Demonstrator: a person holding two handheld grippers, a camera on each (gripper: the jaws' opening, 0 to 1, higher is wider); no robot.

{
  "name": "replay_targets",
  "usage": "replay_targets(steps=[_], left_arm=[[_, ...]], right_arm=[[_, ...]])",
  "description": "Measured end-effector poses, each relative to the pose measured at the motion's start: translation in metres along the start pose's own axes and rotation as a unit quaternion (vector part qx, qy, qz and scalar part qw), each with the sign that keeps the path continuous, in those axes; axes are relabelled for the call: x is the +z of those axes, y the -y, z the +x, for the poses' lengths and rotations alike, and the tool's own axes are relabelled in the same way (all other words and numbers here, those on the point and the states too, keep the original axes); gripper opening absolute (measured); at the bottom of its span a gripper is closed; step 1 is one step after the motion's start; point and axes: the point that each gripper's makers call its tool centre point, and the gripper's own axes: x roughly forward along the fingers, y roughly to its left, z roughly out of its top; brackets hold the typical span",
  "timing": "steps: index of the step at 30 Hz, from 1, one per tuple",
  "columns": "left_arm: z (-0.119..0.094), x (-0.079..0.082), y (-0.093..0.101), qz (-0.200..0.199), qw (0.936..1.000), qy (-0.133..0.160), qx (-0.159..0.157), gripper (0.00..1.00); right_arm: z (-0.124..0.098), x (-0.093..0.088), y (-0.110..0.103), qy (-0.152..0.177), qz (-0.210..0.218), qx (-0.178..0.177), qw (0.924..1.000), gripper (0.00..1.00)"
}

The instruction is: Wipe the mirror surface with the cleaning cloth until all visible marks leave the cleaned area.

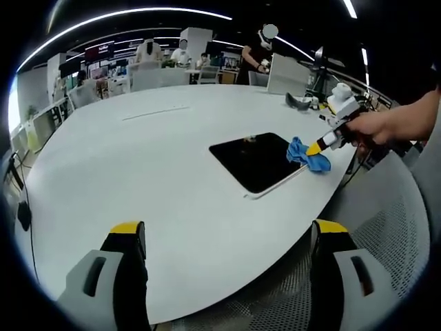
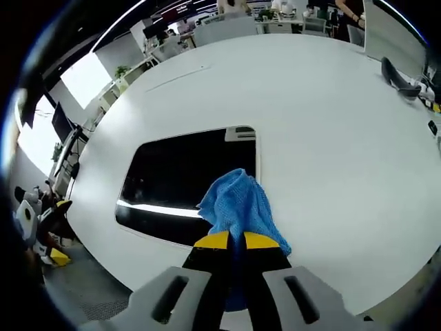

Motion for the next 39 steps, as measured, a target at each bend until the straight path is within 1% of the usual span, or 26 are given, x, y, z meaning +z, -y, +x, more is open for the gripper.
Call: replay_targets(steps=[10,22,34,39], left_arm=[[0.000,-0.001,-0.001,0.000,1.0000,-0.002,0.001,0.99],[0.000,-0.001,-0.003,0.000,1.0000,-0.001,0.005,0.99],[0.000,-0.001,-0.003,0.000,1.0000,-0.002,0.006,0.99],[0.000,-0.002,-0.003,-0.001,1.0000,-0.003,0.005,0.99]], right_arm=[[0.001,0.001,-0.001,-0.001,0.002,-0.003,1.0000,0.00],[0.008,0.013,0.001,-0.001,0.006,-0.006,1.0000,0.00],[0.018,0.032,0.004,0.002,-0.006,-0.013,0.9999,0.00],[0.025,0.044,0.005,0.003,-0.015,-0.017,0.9997,0.00]])
